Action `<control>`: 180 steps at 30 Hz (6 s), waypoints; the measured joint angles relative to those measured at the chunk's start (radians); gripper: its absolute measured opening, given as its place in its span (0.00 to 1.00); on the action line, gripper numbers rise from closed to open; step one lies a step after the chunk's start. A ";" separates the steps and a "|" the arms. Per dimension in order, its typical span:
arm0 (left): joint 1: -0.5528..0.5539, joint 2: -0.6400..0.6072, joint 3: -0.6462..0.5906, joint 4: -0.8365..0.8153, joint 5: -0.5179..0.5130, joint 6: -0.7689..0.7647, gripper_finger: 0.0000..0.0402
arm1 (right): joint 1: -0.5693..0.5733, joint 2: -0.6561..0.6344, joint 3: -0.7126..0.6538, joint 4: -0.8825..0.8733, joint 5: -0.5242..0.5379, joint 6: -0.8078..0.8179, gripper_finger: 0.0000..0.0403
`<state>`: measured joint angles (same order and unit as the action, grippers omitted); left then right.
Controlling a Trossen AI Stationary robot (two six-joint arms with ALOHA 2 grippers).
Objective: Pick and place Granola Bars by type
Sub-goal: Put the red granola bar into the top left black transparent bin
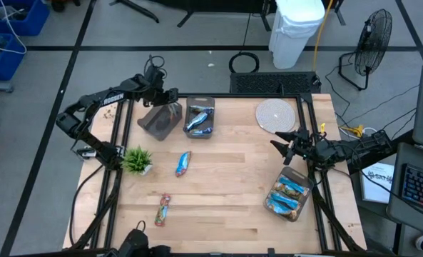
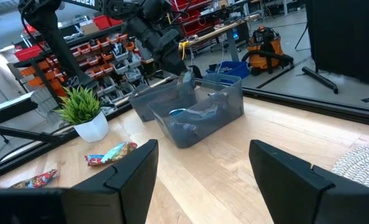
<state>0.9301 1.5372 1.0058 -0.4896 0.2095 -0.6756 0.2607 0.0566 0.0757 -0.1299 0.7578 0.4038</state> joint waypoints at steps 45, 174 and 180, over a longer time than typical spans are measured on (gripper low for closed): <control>-0.678 -0.189 0.397 -0.613 -0.506 -0.214 0.65 | 0.000 0.000 -0.001 0.137 0.000 0.000 0.60; -0.360 -0.346 0.042 -0.504 -0.483 0.978 0.04 | 0.000 0.000 -0.018 0.336 0.000 0.000 0.60; -0.339 -0.302 0.152 -0.536 -0.580 1.194 0.03 | 0.000 0.000 -0.018 0.336 0.000 0.000 0.60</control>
<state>0.5914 1.2356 1.1577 -1.0257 -0.3708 0.5180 0.2609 0.0563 0.0578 0.2058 0.7578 0.4038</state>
